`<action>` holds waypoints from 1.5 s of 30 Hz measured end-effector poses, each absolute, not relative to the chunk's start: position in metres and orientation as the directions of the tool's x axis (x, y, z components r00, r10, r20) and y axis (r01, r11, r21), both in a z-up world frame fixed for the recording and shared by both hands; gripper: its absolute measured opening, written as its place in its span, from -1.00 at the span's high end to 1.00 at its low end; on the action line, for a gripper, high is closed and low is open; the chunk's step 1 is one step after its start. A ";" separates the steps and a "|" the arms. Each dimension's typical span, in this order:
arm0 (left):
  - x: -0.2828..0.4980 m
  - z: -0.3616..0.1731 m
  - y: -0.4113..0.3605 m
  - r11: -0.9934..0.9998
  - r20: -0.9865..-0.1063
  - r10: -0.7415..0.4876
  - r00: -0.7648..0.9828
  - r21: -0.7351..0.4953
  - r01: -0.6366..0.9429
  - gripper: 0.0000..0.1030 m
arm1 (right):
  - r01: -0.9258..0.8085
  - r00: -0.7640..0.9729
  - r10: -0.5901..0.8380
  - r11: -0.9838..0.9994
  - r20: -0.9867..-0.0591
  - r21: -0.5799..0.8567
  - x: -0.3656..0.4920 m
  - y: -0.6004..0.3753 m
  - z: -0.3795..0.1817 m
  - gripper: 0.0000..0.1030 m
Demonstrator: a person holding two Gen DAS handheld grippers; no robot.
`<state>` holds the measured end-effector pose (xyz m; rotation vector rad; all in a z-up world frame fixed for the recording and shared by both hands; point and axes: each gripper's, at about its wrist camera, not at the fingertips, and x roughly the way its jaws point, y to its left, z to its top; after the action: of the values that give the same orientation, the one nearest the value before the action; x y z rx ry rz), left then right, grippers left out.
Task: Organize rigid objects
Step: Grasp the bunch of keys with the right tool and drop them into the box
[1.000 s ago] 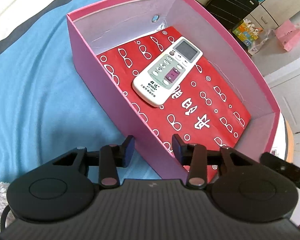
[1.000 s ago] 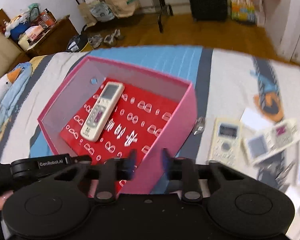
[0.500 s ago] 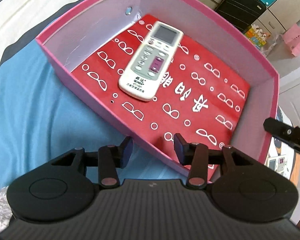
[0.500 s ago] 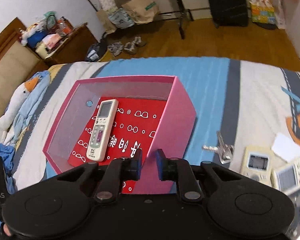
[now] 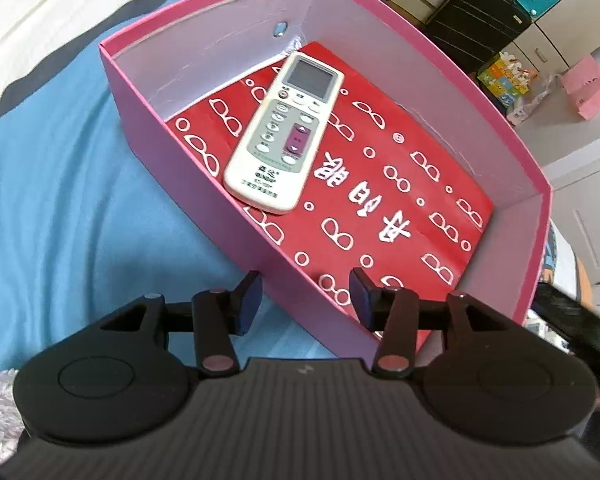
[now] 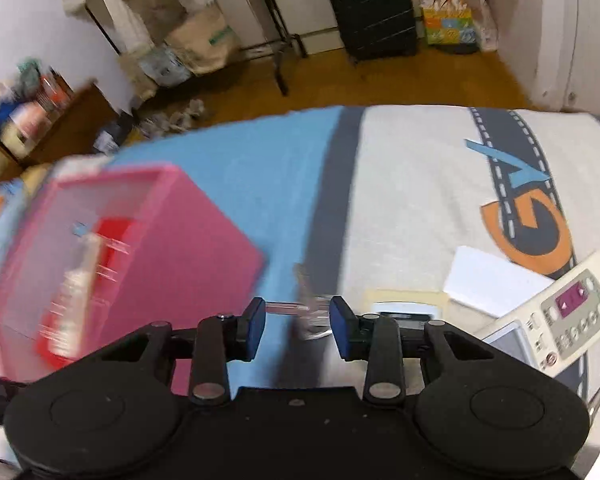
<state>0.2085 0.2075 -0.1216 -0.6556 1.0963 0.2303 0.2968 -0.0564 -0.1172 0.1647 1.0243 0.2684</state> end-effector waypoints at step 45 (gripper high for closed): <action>0.209 -0.125 0.211 0.774 -0.868 -0.178 0.463 -0.414 -0.479 0.11 | -0.425 0.413 0.664 0.746 -0.623 0.513 0.280 0.075 -0.040 0.89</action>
<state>0.2090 0.2112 -0.1248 -0.6935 1.0954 0.2039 0.2802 0.0753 -0.0402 0.2949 0.9142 0.6970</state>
